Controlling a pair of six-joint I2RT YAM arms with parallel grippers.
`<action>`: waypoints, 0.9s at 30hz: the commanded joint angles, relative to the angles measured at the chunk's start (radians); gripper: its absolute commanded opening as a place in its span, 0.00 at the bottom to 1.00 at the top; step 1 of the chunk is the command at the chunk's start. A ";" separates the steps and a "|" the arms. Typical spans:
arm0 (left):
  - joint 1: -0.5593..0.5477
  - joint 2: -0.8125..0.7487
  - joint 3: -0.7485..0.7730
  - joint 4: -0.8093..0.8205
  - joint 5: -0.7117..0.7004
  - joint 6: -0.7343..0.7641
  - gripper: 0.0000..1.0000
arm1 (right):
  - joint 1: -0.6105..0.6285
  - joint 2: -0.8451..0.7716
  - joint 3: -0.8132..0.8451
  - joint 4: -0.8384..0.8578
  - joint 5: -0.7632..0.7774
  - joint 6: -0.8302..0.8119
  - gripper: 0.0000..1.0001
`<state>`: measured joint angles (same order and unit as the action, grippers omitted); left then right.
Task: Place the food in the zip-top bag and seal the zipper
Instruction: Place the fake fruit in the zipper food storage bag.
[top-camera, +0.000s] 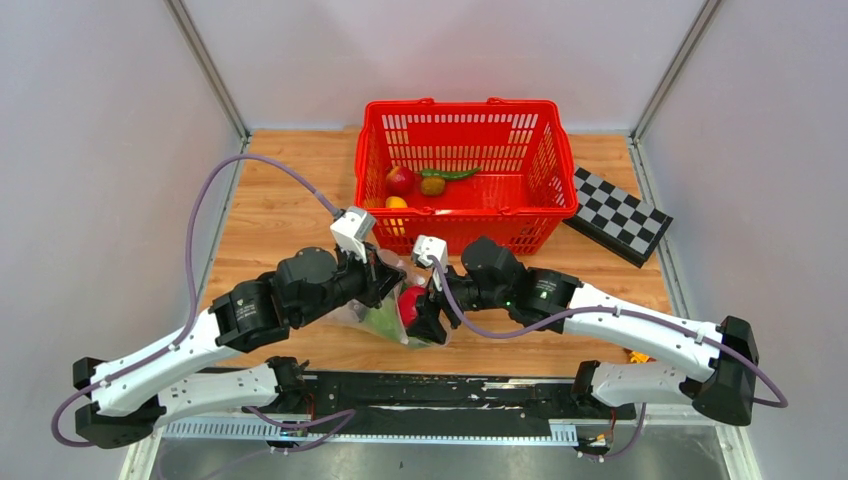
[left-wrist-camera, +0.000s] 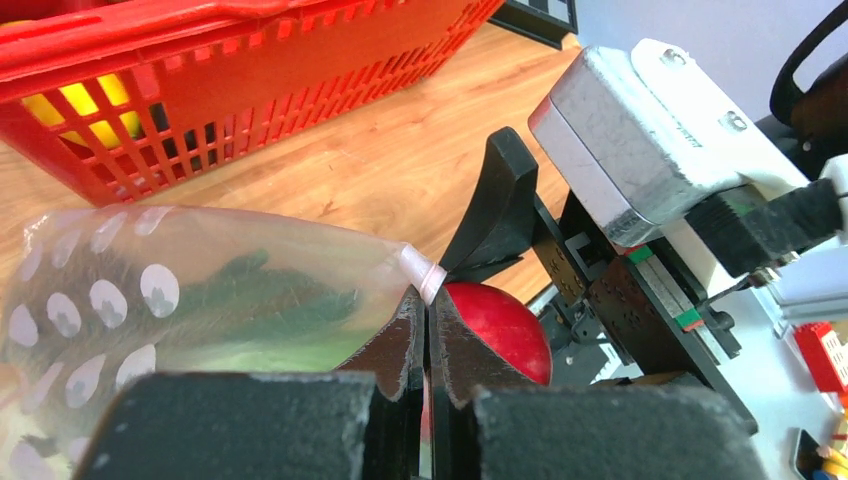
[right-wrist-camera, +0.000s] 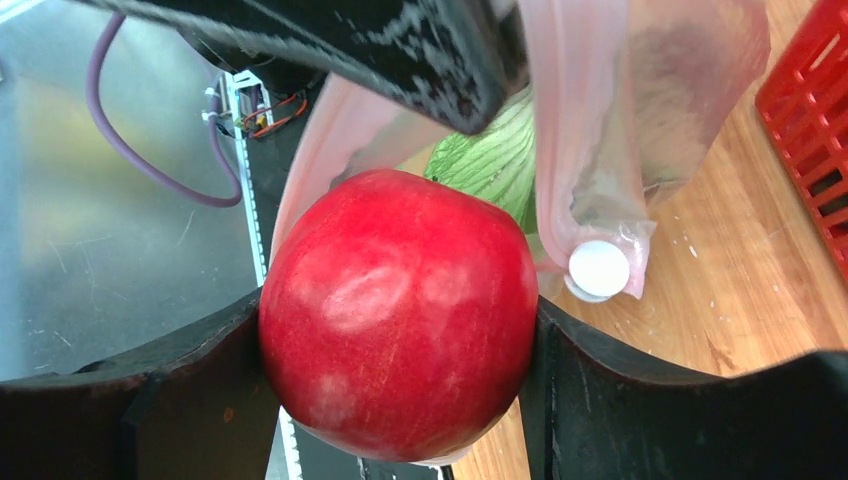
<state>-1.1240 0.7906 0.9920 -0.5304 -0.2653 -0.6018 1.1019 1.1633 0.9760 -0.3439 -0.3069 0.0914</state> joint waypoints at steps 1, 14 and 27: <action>-0.001 -0.040 0.054 0.086 -0.064 -0.022 0.03 | 0.007 -0.002 0.038 -0.017 0.041 -0.005 0.44; 0.000 -0.043 0.040 0.076 -0.068 -0.034 0.05 | 0.013 -0.030 0.056 -0.058 -0.107 0.007 0.45; 0.000 0.025 0.055 0.144 0.141 -0.003 0.04 | 0.021 -0.063 0.039 0.040 0.525 0.179 0.48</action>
<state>-1.1236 0.8272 0.9920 -0.4927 -0.2001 -0.6144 1.1187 1.1507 1.0115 -0.4053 0.0177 0.2024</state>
